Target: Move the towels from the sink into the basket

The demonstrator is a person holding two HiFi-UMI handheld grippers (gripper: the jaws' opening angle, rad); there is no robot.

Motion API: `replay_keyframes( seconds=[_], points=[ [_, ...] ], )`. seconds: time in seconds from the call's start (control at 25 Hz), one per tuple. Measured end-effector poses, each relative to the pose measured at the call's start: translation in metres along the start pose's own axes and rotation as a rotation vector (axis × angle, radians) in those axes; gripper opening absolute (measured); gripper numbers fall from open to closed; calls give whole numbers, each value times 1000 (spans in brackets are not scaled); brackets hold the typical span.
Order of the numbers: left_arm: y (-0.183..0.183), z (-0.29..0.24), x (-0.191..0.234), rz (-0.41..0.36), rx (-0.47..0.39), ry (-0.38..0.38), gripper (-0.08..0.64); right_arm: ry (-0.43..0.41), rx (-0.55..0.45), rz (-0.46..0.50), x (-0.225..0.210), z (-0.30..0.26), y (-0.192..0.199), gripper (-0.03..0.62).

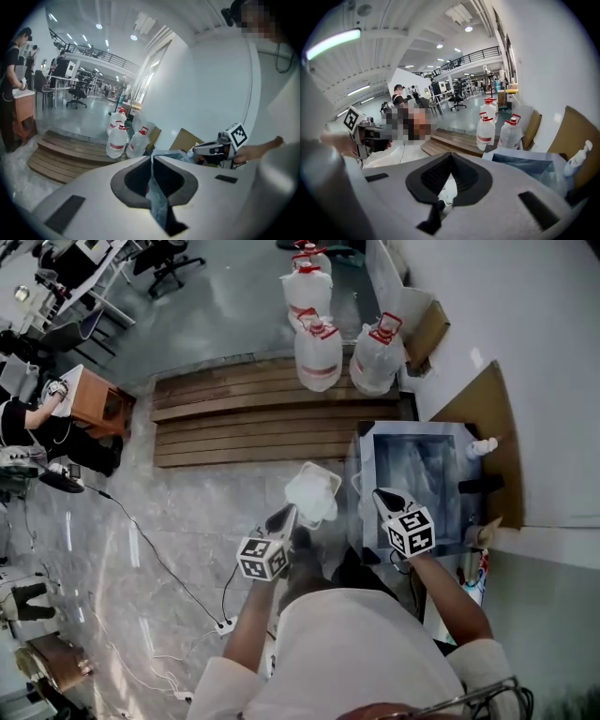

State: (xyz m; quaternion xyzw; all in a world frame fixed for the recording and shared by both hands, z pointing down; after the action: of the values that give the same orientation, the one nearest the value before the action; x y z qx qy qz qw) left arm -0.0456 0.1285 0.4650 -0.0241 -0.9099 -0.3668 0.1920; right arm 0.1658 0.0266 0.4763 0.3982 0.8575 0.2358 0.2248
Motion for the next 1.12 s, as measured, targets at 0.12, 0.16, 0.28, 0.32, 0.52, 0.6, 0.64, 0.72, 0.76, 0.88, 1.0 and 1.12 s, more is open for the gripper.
replay_keyframes(
  seconds=[0.12, 0.16, 0.28, 0.32, 0.52, 0.6, 0.64, 0.72, 0.76, 0.88, 1.0, 1.12],
  points=[
    [-16, 21, -20, -16, -48, -10, 17, 1, -46, 21, -7, 35, -3, 5],
    [-20, 28, -25, -23, -70, -11, 17, 6, -65, 34, -7, 44, -4, 5],
    [-29, 49, -36, -61, -129, -19, 17, 40, -138, 77, -1, 69, -10, 5],
    [-31, 56, -38, -75, -144, -25, 17, 54, -163, 87, 1, 77, -13, 5],
    [-41, 90, -46, -111, -193, -29, 17, 108, -266, 113, 17, 123, -27, 5],
    [-49, 101, -46, -133, -212, -28, 17, 136, -306, 122, 21, 139, -34, 5],
    [-53, 106, -45, -146, -221, -30, 17, 151, -323, 129, 23, 146, -37, 5],
    [-62, 114, -41, -165, -239, -35, 17, 176, -350, 141, 27, 155, -43, 5],
    [-66, 117, -38, -170, -248, -36, 17, 185, -360, 145, 28, 157, -46, 5],
    [-78, 122, -31, -180, -268, -33, 17, 202, -374, 135, 28, 159, -53, 5],
    [-87, 126, -30, -197, -281, -26, 17, 199, -383, 103, 28, 160, -56, 5],
    [-92, 126, -29, -209, -281, -19, 17, 202, -391, 102, 30, 164, -61, 3]
  ],
)
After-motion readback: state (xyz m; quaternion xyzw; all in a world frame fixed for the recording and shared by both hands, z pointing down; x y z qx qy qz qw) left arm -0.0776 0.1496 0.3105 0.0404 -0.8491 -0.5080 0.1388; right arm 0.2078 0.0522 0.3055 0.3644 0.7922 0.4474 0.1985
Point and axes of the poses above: the fingertips, and each gripper's own axes: z backward along the fingers, x to its left, y out of its underside, the point moved 3 cm from there along z, backward along the fingers, and after that the axes turned 15 degrees about x, right-handed, at the moved point
